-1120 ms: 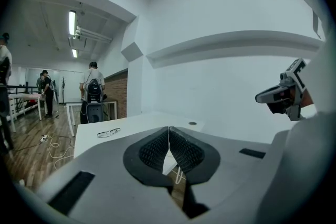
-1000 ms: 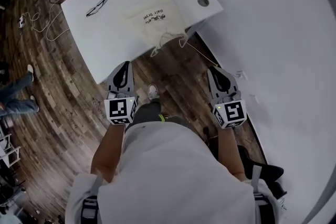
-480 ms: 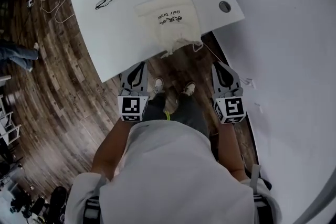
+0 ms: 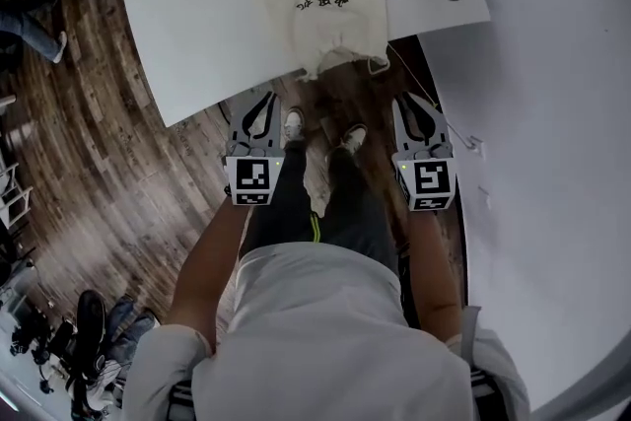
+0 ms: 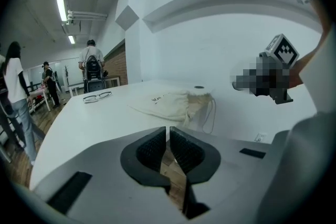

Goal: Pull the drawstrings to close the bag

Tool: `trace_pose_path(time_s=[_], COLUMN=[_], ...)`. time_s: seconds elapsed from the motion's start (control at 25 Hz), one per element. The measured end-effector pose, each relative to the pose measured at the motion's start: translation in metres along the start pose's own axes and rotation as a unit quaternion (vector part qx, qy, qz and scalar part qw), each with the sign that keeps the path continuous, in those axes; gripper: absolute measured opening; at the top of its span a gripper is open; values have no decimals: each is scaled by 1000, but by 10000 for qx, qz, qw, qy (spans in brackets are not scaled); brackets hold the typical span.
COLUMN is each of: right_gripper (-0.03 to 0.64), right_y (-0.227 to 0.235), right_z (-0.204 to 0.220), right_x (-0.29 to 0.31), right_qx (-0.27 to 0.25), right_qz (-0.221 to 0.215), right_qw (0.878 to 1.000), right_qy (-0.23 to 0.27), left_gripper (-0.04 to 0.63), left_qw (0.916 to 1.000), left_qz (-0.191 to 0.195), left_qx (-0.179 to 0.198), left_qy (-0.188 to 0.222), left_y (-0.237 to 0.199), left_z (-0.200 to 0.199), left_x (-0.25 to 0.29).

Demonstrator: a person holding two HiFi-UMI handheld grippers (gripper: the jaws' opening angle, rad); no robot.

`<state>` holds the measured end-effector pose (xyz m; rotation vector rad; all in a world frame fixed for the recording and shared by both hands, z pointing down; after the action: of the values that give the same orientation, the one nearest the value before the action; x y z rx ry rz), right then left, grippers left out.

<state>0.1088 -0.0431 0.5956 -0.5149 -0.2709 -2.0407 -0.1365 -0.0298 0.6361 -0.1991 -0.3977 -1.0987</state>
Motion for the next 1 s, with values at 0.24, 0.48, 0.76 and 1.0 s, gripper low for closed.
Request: trace_pose_path(time_s=[0.24, 0.48, 0.76, 1.0], right_gripper=[88, 136, 158, 160], right_y=[6, 14, 15, 23], right_z=[51, 93, 120, 132], right_x=[41, 77, 110, 129], right_qx=[129, 445, 686, 735], right_qz=[-96, 125, 224, 377], right_qw=[9997, 9986, 9971, 9964], right_qy=[-202, -275, -232, -193], left_gripper=[50, 103, 152, 150], left_qw=[9989, 9969, 9959, 9957], left_qz=[-228, -432, -558, -511], left_qx=[-348, -595, -694, -772], left_qy=[-231, -282, -162, 52], left_y=[10, 14, 17, 23], left_z=[43, 73, 98, 106], left_x=[21, 53, 88, 115])
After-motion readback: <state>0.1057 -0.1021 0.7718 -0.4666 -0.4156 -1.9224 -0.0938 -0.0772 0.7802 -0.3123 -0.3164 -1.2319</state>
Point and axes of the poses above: the fingertips, and each gripper's own axes: x forward along the fingers, y to its right, z out of its underside, the point moved 4 cm from there along -x, backward along the fingers, and after that the axes turned 6 degrees about y, right-handed, at the moved point
